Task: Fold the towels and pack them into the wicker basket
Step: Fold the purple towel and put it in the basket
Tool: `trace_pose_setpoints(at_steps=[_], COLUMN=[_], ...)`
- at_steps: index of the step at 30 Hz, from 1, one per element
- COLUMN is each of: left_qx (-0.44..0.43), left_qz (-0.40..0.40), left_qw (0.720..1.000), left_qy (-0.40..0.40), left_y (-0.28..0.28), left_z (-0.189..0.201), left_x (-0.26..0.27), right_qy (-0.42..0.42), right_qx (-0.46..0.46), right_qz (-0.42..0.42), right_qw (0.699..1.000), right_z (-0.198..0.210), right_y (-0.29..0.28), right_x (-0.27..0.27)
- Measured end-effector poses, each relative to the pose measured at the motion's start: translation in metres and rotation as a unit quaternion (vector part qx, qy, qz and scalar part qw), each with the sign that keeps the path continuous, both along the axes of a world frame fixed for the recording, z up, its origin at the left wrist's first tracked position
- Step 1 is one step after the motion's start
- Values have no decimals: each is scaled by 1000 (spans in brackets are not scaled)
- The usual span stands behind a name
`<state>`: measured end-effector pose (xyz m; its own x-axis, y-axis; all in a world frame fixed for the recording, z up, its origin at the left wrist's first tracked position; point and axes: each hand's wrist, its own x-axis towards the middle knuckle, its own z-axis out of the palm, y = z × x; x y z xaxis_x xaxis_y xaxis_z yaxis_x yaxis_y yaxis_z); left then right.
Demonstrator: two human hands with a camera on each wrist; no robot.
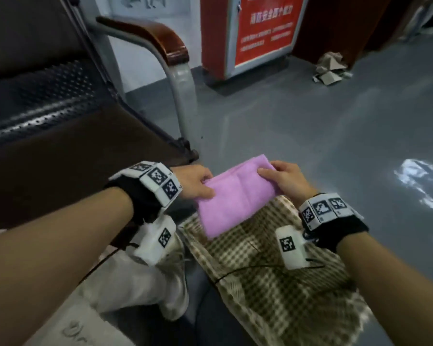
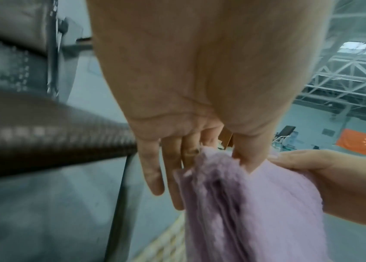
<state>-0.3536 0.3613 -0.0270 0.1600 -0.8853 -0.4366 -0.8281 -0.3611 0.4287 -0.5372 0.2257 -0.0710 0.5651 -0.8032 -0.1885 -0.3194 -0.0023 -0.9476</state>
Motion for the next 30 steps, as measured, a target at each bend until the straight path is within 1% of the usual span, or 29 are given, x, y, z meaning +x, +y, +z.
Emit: trace_pose_setpoints(at_steps=[2,4,6,8,10,11,14,16,17,19,20,22,26,30], left_qx=[13,34,53,71,88,101,140,164,168,148,126,79,14,-91], left_qz=[25,50,60,47,18,-1,-59,-64,-58,-39,-29,-11,57,124], left_qw=[999,997,995,995,995,995,987,982,982,987,991,997,998,988], left_qy=[16,42,59,60,35,16,-56,-72,-66,-41,-24,1,25,14], left_y=[-5,-4,-4,-6,-11,-13,-14,-14,-14,-14,-13,-10,5,30], left_z=[-32,-63,-90,-112,-129,-135,-150,-154,-154,-145,-137,-117,-70,-7], left_x=[-5,-8,-10,-13,-19,-23,-28,-25,-24,-22,-20,-15,1,25], right_qy=[43,101,181,258,310,325,328,343,365,402,406,388,327,284], right_qx=[-1,-10,-40,-63,-74,-72,-43,-23,-19,-29,-43,-76,-116,-198], right_qz=[9,44,94,141,168,172,156,142,140,139,139,144,199,230], right_qw=[999,994,978,954,933,927,931,928,920,905,902,907,916,910], right_z=[-28,-57,-84,-107,-128,-137,-159,-168,-170,-171,-168,-154,-102,-27], right_y=[-5,-6,-7,-4,-3,-2,-2,-3,-3,-1,0,3,14,27], right_x=[-3,-2,2,9,17,21,30,32,33,35,36,39,44,64])
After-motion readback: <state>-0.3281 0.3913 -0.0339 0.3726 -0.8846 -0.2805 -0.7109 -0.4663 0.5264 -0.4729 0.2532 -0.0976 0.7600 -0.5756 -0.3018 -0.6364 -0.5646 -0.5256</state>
